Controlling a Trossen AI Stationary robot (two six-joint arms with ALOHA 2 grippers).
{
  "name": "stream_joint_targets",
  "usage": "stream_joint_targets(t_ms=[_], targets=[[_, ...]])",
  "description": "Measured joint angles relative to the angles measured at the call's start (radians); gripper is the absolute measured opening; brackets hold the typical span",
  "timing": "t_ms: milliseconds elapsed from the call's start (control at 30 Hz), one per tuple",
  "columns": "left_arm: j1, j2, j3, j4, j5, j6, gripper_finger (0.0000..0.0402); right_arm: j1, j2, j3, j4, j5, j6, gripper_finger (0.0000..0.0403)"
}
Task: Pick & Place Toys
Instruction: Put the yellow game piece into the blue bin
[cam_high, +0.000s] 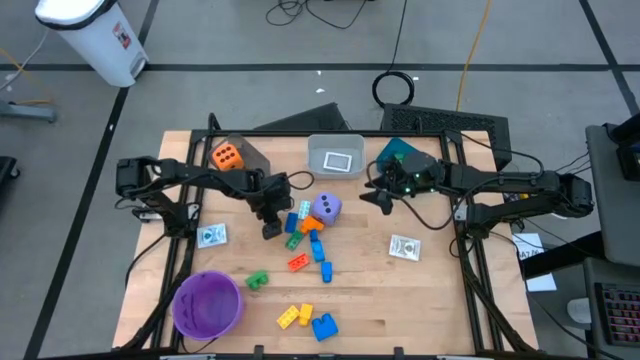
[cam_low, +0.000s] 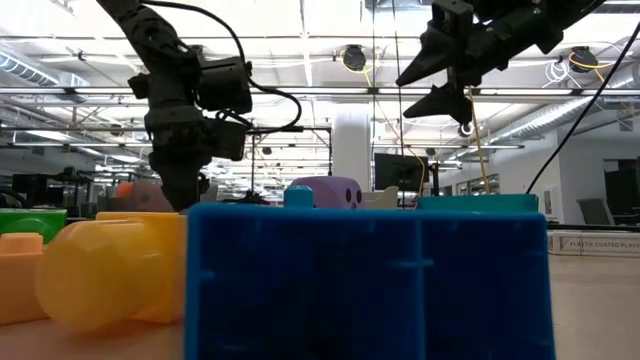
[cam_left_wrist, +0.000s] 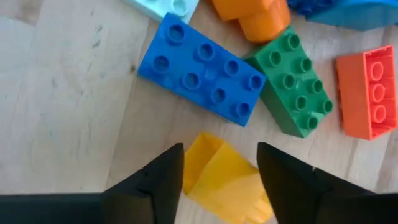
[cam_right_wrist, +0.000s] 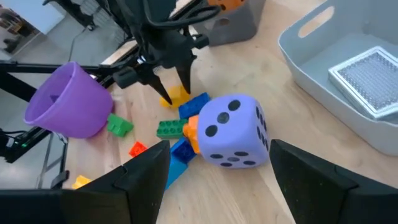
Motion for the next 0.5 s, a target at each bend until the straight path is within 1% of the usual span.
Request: stream_joint_targets(t_ms=[133,233,333,500], targets=[[0.001,-0.001,0.000,0.001,0.000,-0.030,0.0155,0.000,0.000,0.000,0.000,0.001,0.000,0.0267],[0.015,-0.002,0.000,0.001,0.001,-0.080,0.0130,0.000,0.000,0.000,0.000,0.001,0.000,0.0267],[0.039,-0.002,0.000,0.001,0.000,-0.131,0.0117,0.000,0.000,0.000,0.000,0.002,0.000,0.0267],[0.082,-0.002,0.000,0.011,0.001,-0.201,0.0107,0.000,0.000,0.000,0.000,0.002,0.000,0.0267]])
